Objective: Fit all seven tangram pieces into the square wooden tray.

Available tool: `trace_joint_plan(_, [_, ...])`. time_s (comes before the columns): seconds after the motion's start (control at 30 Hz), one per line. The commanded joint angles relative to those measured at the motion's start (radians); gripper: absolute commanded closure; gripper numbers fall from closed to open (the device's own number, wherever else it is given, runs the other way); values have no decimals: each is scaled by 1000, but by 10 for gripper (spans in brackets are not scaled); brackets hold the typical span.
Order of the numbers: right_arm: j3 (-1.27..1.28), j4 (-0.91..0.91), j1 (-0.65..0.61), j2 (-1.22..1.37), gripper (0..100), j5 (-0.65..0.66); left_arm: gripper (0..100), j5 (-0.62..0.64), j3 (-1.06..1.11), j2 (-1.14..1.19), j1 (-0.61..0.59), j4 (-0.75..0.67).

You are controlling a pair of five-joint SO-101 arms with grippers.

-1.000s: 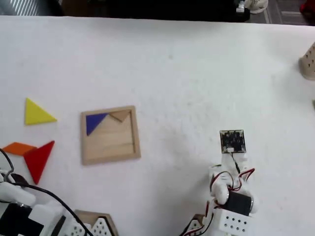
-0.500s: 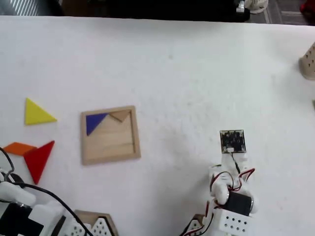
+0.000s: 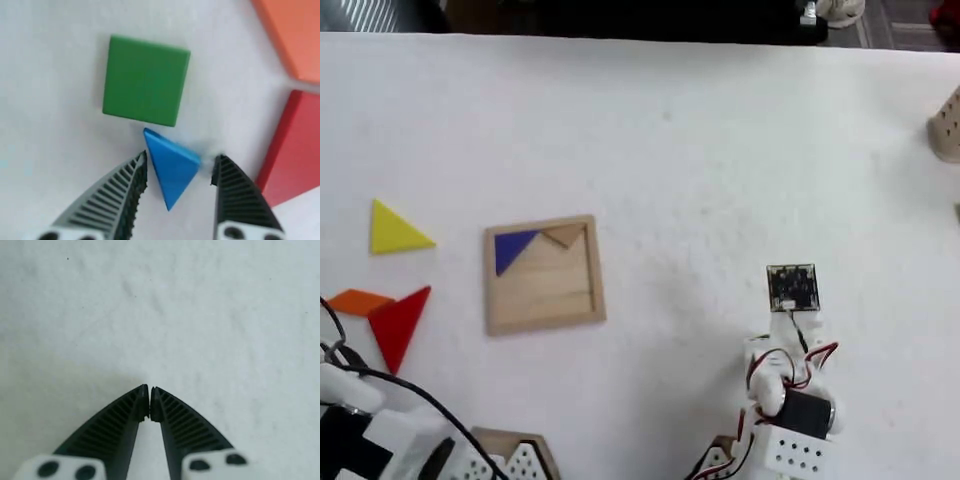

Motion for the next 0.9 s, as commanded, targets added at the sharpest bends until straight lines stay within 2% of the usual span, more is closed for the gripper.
trace_joint_plan(0.0, [6, 5, 7, -12, 981, 9, 778, 57, -126, 156, 28, -9])
trace_joint_plan(0.23, [6, 5, 7, -12, 981, 9, 780, 74, -255, 325, 25, 75])
trace_joint_plan(0.4, [6, 5, 5, -12, 981, 9, 791, 6, -250, 326, 27, 124])
trace_joint_plan(0.47, [6, 5, 5, -12, 981, 9, 845, -11, -253, 326, 28, 157])
trace_joint_plan(0.57, [6, 5, 5, -12, 981, 9, 987, -40, -253, 326, 30, 184])
trace_joint_plan(0.67, [6, 5, 5, -12, 981, 9, 955, -51, -253, 326, 30, 229])
trace_joint_plan(0.87, [6, 5, 5, -12, 981, 9, 979, -51, -253, 326, 30, 244])
